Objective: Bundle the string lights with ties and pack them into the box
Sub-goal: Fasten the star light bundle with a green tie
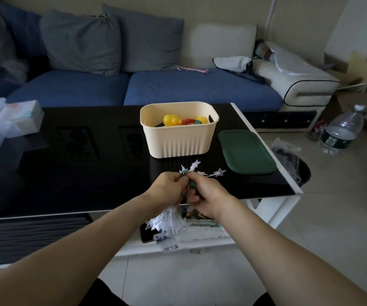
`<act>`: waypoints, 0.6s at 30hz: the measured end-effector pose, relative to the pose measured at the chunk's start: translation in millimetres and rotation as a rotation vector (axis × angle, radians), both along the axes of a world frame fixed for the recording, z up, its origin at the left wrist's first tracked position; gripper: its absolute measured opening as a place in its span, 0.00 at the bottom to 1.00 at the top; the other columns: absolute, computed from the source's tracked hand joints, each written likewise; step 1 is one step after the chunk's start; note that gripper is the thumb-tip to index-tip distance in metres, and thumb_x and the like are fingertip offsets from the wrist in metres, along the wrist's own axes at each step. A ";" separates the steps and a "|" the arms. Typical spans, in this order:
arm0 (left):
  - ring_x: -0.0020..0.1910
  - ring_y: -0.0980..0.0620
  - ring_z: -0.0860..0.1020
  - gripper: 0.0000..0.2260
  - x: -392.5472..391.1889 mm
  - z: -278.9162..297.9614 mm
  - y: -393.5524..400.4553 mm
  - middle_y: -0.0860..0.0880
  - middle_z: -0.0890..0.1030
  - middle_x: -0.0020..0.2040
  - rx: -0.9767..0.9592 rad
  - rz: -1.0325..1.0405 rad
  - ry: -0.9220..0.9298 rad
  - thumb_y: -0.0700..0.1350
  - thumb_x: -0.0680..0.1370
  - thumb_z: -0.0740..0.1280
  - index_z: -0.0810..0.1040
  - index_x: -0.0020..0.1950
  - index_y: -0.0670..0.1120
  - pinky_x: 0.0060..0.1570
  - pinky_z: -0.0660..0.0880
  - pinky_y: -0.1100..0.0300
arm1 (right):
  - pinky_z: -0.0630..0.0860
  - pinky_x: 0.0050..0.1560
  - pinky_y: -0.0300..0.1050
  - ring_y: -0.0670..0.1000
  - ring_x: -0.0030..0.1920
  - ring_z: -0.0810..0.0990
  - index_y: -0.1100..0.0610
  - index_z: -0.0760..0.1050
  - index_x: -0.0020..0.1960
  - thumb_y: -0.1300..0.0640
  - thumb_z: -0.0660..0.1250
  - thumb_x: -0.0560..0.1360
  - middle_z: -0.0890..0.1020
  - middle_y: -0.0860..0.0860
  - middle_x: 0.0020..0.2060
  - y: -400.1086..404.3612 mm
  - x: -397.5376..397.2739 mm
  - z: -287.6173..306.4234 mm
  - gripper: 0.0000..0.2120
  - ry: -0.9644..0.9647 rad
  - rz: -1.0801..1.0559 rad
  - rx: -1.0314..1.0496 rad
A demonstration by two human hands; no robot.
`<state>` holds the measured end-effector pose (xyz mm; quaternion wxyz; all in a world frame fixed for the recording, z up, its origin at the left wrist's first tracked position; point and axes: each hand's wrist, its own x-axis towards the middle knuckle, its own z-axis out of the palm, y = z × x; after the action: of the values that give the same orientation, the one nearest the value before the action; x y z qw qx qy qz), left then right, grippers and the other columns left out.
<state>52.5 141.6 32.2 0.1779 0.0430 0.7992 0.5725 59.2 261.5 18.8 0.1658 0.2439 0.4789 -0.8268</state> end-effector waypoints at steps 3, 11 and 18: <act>0.27 0.53 0.69 0.12 -1.1 -3.4 -1.0 0.50 0.72 0.28 -0.014 -0.004 0.096 0.40 0.83 0.60 0.77 0.41 0.40 0.30 0.68 0.61 | 0.59 0.18 0.33 0.44 0.24 0.64 0.56 0.75 0.44 0.52 0.70 0.79 0.70 0.51 0.29 1.9 -1.9 0.1 0.09 0.004 0.030 0.006; 0.29 0.56 0.69 0.11 -3.5 -1.8 -8.3 0.51 0.74 0.31 -0.185 -0.132 0.248 0.39 0.83 0.59 0.78 0.44 0.40 0.29 0.67 0.67 | 0.61 0.19 0.33 0.44 0.26 0.64 0.56 0.75 0.44 0.49 0.73 0.76 0.70 0.50 0.30 6.7 -2.3 1.8 0.12 0.041 0.142 0.039; 0.25 0.54 0.64 0.11 -5.0 4.7 -8.9 0.47 0.68 0.31 0.099 -0.119 -0.069 0.36 0.82 0.56 0.73 0.42 0.40 0.27 0.63 0.61 | 0.65 0.20 0.31 0.43 0.25 0.68 0.55 0.77 0.47 0.50 0.72 0.76 0.73 0.50 0.30 14.4 1.5 8.2 0.09 0.042 0.193 0.093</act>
<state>47.5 132.8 36.9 0.2367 0.0793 0.7595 0.6007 60.7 276.0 27.0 0.2233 0.1867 0.5414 -0.7888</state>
